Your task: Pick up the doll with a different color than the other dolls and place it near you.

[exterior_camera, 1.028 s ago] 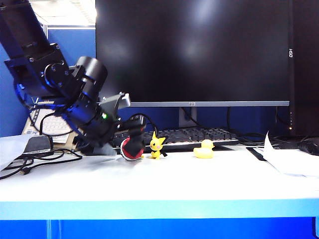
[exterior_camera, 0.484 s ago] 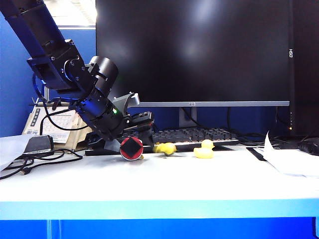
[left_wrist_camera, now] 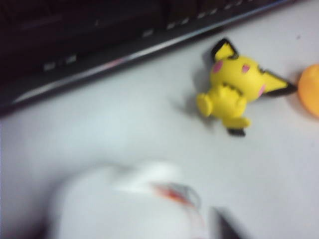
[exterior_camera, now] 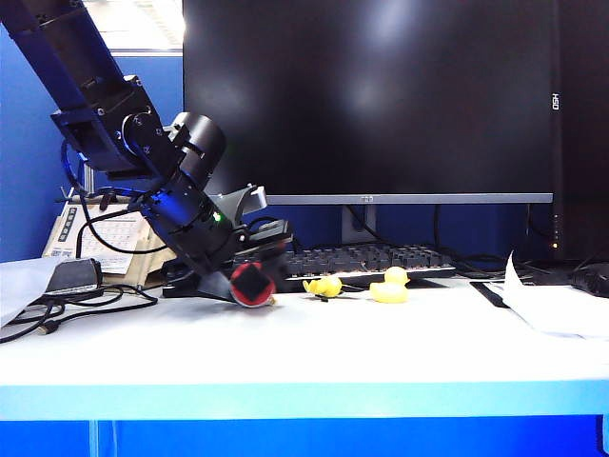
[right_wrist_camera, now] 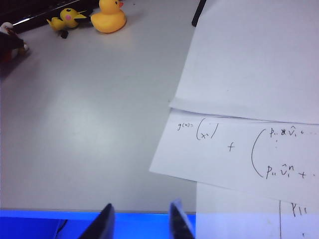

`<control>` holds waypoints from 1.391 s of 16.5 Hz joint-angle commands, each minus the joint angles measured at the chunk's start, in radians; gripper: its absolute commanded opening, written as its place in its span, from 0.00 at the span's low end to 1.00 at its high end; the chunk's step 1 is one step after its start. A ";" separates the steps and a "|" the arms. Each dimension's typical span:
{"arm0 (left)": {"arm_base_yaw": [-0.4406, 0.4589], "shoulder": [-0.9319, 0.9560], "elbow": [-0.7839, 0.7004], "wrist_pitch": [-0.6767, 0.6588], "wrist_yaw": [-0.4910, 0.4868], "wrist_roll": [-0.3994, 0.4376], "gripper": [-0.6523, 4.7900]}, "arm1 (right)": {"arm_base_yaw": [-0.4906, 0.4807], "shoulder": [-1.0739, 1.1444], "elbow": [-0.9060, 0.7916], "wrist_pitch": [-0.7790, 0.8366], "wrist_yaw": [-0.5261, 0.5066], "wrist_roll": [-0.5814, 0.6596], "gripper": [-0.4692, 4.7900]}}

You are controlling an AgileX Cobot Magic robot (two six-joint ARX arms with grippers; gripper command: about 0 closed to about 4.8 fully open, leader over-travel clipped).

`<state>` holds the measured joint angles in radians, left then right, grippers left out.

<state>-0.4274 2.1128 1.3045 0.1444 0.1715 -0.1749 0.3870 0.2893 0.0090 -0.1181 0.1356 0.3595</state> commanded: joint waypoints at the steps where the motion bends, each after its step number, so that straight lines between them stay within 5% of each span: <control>1: -0.006 -0.002 0.001 -0.008 0.009 -0.002 0.41 | 0.002 -0.002 -0.002 0.017 0.001 0.003 0.36; 2: -0.006 -0.003 0.002 -0.009 0.010 -0.002 0.28 | 0.002 -0.002 -0.002 0.018 0.001 0.003 0.36; 5: -0.007 -0.011 0.002 -0.035 0.017 -0.002 0.10 | 0.002 -0.002 -0.002 0.017 0.001 0.003 0.36; 10: -0.007 -0.106 0.002 -0.072 0.017 0.000 0.11 | 0.002 -0.002 -0.002 0.017 0.001 0.003 0.36; 17: -0.048 -0.269 -0.002 -0.341 0.053 0.071 0.11 | 0.002 -0.002 -0.002 0.018 0.001 0.003 0.36; 23: -0.270 -0.349 -0.022 -0.349 -0.068 0.060 0.11 | 0.002 -0.002 -0.002 0.018 0.001 0.003 0.36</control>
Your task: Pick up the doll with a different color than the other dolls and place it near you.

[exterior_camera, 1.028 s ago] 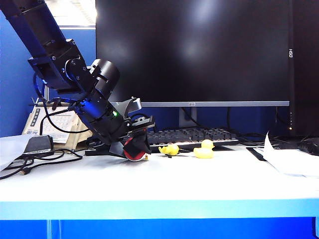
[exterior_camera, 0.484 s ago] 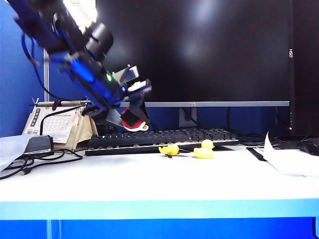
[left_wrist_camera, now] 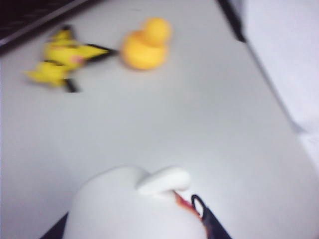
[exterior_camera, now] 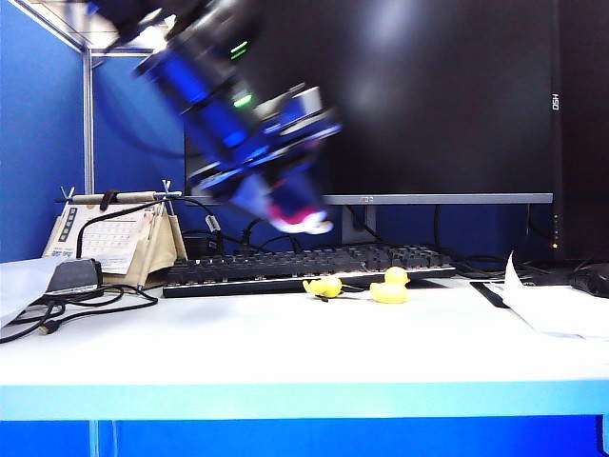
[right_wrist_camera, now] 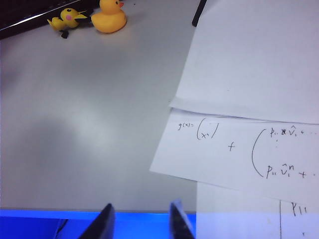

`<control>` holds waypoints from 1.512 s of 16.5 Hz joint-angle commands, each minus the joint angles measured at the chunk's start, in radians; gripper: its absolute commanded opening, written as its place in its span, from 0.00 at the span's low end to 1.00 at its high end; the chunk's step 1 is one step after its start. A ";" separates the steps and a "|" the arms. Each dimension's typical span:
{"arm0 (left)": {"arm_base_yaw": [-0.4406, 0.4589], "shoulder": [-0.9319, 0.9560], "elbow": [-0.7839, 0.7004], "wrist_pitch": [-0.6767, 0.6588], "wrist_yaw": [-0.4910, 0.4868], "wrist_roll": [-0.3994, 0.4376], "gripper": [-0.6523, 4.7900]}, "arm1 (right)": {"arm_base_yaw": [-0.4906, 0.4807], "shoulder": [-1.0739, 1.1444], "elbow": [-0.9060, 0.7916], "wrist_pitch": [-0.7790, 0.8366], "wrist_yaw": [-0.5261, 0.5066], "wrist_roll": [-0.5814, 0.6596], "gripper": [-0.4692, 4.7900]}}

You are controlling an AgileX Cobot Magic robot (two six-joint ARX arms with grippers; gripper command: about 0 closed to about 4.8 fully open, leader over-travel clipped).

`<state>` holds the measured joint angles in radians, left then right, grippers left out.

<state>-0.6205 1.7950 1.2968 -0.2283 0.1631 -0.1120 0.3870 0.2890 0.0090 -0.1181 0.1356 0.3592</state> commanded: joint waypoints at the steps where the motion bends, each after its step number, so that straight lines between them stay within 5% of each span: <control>1: -0.117 -0.038 -0.031 0.047 -0.089 -0.024 0.11 | 0.002 -0.002 -0.002 0.018 0.000 0.003 0.36; 4: -0.190 -0.068 -0.119 0.111 -0.165 -0.109 0.11 | 0.002 -0.002 -0.002 0.018 0.000 0.003 0.36; 12: -0.208 -0.193 -0.415 0.263 -0.230 -0.105 0.11 | 0.002 -0.002 -0.002 0.018 0.001 0.003 0.36; 14: -0.201 -0.191 -0.494 0.451 -0.231 -0.115 0.11 | 0.001 -0.002 -0.002 0.018 0.002 0.003 0.36; 25: -0.159 -0.090 -0.521 0.623 -0.179 -0.132 0.11 | 0.002 -0.002 -0.002 0.017 0.001 0.003 0.36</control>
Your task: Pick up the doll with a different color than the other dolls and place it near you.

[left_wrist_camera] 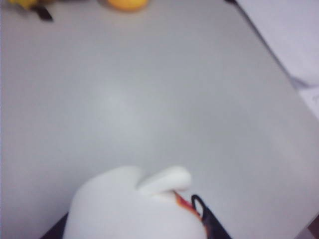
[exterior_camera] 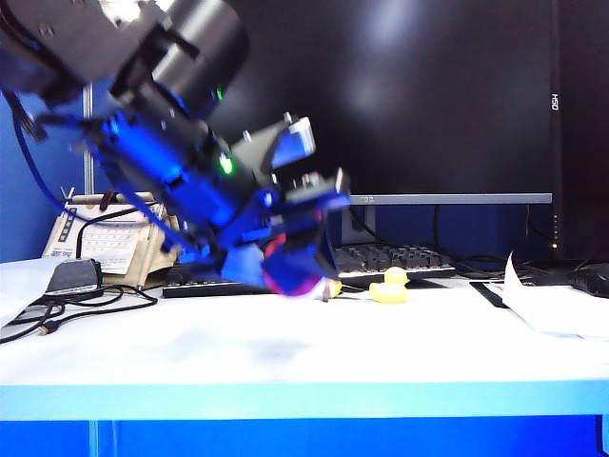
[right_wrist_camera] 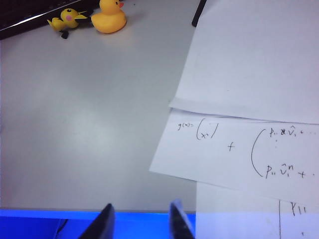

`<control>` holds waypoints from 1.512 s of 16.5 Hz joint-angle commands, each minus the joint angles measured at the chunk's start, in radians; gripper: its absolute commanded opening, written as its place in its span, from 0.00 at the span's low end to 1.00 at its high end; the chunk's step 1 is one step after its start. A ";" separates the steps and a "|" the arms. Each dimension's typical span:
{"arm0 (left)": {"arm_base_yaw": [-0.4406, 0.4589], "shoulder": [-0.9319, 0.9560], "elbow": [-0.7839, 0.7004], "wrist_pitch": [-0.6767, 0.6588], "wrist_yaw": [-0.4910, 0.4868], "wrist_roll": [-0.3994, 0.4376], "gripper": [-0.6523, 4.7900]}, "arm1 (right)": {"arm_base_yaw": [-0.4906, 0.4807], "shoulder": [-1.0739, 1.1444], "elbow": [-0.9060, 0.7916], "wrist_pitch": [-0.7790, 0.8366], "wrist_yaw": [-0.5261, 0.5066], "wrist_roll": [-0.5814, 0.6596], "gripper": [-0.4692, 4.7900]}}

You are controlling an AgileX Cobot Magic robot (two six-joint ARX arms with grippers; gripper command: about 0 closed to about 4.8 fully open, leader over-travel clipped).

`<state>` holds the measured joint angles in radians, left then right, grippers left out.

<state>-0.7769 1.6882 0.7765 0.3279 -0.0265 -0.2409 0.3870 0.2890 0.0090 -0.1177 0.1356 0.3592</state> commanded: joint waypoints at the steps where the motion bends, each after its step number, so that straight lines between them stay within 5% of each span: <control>1: -0.002 0.020 -0.010 0.098 0.014 -0.020 0.11 | 0.002 -0.002 -0.002 0.017 0.000 0.003 0.36; 22: -0.027 0.107 -0.047 0.183 0.027 -0.070 0.11 | 0.002 -0.002 -0.002 0.017 0.000 0.003 0.36; 23: -0.027 0.111 -0.047 0.181 0.027 -0.071 0.15 | 0.002 -0.002 -0.002 0.017 0.001 0.003 0.36; 24: -0.027 0.114 -0.047 0.169 0.024 -0.070 0.33 | 0.002 -0.002 -0.002 0.017 0.000 0.003 0.36; 25: -0.027 0.117 -0.047 0.153 0.020 -0.072 0.61 | 0.002 -0.002 -0.002 0.017 0.001 0.003 0.36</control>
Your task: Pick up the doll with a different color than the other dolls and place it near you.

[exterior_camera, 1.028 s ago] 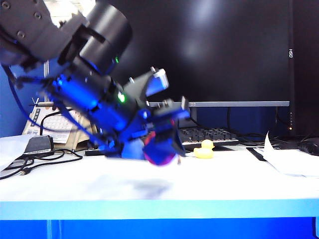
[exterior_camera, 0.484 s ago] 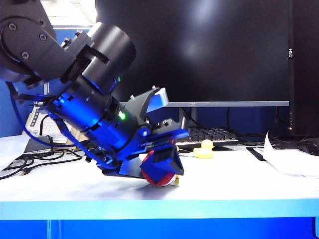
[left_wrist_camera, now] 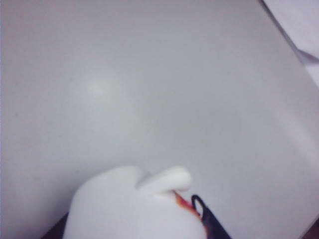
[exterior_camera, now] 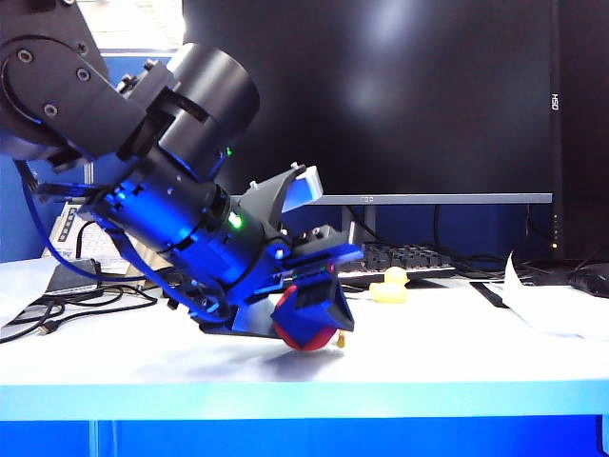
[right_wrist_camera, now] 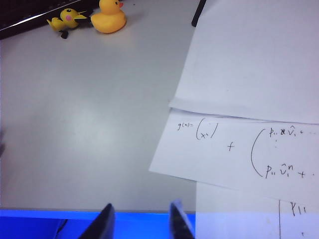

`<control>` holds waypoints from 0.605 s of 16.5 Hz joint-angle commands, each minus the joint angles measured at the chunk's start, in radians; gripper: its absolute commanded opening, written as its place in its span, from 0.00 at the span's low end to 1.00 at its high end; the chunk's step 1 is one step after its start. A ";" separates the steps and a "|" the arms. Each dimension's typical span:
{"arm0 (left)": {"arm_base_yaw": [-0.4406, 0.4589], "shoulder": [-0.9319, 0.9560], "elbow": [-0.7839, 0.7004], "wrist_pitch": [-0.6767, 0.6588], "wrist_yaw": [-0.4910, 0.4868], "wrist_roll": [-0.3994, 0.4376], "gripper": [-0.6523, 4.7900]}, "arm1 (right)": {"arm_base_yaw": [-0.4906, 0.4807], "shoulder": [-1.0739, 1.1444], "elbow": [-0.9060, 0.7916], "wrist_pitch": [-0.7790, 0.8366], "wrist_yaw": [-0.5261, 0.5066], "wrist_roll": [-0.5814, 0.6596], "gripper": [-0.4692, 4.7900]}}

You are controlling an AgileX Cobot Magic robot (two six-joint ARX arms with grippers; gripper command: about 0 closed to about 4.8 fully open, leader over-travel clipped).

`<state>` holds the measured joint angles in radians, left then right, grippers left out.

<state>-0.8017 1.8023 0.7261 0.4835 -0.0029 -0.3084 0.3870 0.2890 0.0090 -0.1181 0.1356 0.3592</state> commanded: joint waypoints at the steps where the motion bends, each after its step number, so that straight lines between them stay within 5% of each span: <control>1: -0.002 0.003 0.003 -0.020 -0.006 -0.006 0.77 | 0.002 -0.002 -0.002 0.018 0.000 0.003 0.36; 5: -0.001 0.003 0.003 -0.029 -0.020 -0.006 0.81 | 0.002 -0.002 -0.002 0.018 0.001 0.003 0.36; 7: -0.001 0.003 0.004 -0.022 -0.029 -0.006 1.00 | 0.002 -0.002 -0.002 0.018 0.001 0.003 0.36; 10: 0.002 0.003 0.004 -0.004 -0.050 -0.005 1.00 | 0.002 -0.002 -0.002 0.018 0.000 0.003 0.36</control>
<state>-0.8009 1.8072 0.7284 0.4759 -0.0486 -0.3111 0.3870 0.2890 0.0090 -0.1181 0.1352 0.3592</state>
